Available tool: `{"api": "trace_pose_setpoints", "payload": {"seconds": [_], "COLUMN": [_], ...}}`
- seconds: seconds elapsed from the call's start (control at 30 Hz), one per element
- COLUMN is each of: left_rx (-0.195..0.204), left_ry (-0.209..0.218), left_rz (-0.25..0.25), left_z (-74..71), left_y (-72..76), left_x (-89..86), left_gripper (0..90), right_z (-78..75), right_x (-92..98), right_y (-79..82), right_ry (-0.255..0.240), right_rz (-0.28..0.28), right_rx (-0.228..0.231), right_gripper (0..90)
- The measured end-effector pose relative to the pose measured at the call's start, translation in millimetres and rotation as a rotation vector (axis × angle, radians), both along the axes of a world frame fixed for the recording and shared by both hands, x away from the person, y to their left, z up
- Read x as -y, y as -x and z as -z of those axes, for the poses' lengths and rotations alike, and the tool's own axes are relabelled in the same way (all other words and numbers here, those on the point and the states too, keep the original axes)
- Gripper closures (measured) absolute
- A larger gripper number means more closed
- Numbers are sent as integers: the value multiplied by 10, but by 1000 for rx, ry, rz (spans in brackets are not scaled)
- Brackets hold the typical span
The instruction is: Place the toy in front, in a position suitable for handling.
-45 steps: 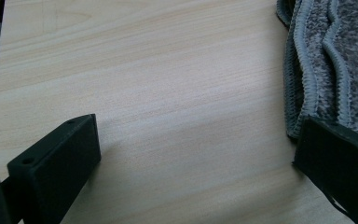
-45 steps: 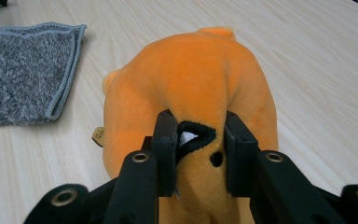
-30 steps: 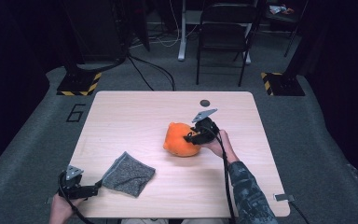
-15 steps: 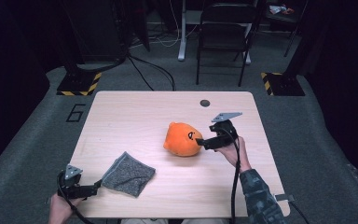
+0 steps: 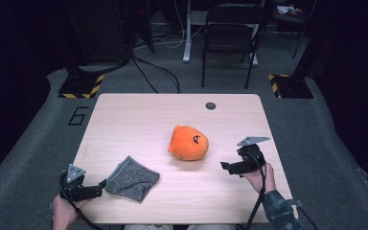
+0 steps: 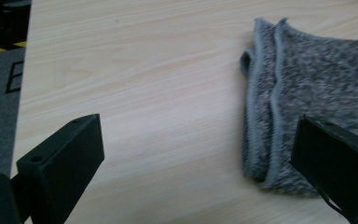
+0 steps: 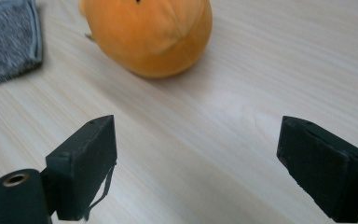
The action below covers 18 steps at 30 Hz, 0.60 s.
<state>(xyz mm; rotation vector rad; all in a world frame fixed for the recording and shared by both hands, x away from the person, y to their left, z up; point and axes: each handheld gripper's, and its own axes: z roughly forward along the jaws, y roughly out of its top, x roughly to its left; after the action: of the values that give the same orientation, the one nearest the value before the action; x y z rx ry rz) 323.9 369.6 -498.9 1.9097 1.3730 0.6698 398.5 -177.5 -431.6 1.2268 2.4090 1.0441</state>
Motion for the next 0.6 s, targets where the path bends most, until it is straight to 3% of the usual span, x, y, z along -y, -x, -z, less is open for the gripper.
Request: {"api": "trace_pose_setpoints", "payload": {"seconds": [0.23,0.37,0.53,0.6], "left_rx": [-57,-101,-122,-142], "left_ry": [-17,-45,-89,-100], "left_rz": [90,145,180,201], "left_z": [-67,-43,13,63], "left_y": [-137,-189,-212,-210], "left_x": [304,505,675,692], "left_gripper": [53,58,75,126], "right_z": [122,119,131,143], "right_x": [64,42,60,62], "right_y": [56,61,57,49], "right_ry": [-15,-8,-11,-8], "right_rz": [22,21,18,19], "right_rx": [-19,-12,-9,-11], "right_gripper": [115,120,127,128]}}
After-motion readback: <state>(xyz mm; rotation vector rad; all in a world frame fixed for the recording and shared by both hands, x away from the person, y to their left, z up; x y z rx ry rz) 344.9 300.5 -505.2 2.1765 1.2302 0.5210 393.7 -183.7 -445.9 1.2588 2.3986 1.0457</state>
